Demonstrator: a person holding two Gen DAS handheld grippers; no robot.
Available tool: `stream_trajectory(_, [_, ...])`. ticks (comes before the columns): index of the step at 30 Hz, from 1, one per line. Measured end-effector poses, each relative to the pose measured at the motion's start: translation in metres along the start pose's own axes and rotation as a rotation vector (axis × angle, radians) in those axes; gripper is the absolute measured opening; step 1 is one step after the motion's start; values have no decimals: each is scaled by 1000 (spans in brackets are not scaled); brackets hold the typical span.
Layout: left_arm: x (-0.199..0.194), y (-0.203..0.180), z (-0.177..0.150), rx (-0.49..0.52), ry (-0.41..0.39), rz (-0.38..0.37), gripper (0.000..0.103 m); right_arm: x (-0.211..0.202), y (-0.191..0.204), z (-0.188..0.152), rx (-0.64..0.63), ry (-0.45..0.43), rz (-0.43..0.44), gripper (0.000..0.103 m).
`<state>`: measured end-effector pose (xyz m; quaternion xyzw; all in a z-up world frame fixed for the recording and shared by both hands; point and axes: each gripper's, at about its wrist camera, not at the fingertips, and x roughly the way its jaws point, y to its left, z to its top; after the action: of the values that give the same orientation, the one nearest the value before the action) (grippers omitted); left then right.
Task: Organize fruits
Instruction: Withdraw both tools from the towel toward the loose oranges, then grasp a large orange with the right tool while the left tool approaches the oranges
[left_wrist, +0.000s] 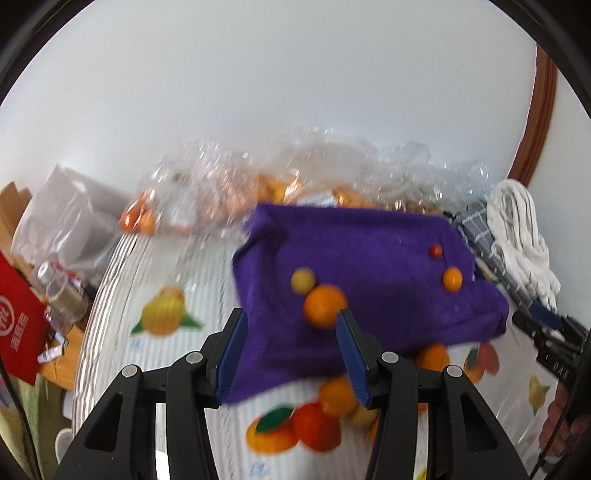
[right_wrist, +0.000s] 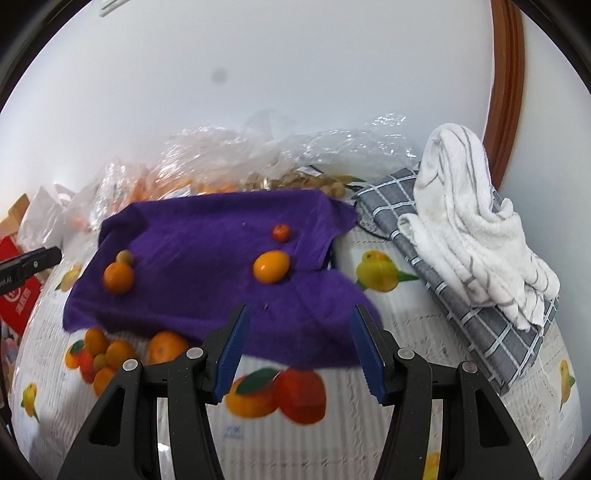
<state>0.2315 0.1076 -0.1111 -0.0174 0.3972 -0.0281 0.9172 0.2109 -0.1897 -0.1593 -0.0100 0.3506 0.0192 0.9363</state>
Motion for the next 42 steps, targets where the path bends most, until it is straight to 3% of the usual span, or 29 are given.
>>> stream_trajectory(10, [3,33,-65,-68,78,36,47,-3,18,-29,-10,37,51,55])
stream_trajectory(15, [10,37,-82,-66,101,49,47,1,30,-36,-30,66,75,55])
stream_trajectory(30, [22,52,-91,-44,99,6,47,10,61,-33,-55,76,139,52])
stream_trajectory(42, [22,50,-96,-38,68,-24,60,38,87,-27,-85,126,202,52])
